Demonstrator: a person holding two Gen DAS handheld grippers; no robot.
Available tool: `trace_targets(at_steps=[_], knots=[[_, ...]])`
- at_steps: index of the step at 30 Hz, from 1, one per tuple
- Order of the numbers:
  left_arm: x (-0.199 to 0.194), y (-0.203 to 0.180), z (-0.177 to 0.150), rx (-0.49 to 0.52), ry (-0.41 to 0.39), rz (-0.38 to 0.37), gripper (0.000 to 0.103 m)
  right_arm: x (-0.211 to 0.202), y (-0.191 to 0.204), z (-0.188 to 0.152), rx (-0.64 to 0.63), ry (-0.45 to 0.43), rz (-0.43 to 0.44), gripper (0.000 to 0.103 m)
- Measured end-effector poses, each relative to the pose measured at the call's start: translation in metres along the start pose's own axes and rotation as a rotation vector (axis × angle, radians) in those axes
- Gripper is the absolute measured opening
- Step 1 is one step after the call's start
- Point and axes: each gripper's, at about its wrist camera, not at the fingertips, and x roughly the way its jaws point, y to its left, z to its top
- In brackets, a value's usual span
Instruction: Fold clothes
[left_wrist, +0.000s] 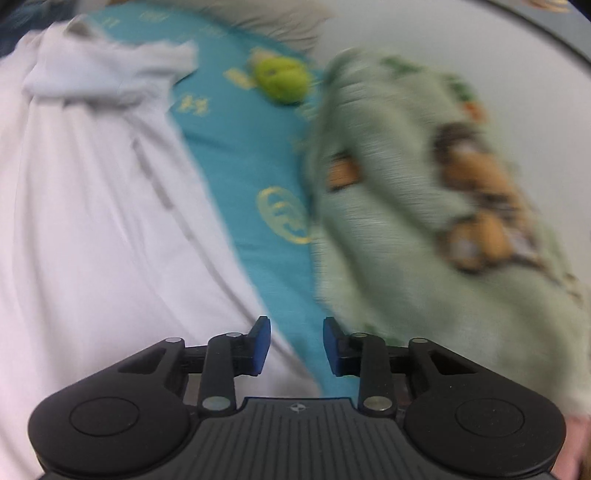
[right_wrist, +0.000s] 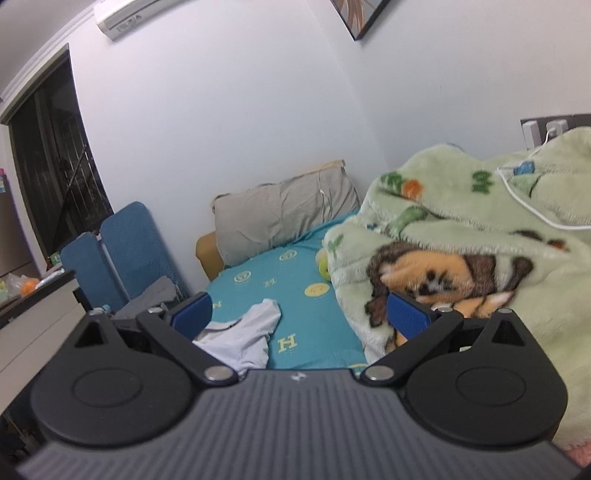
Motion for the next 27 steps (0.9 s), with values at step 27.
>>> trace_targets(at_steps=[27], knots=[[-0.135, 0.173, 0.050, -0.288, 0.057, 0.004, 0.013, 0.035, 0.018, -0.024, -0.028, 0.173, 0.030, 0.103]])
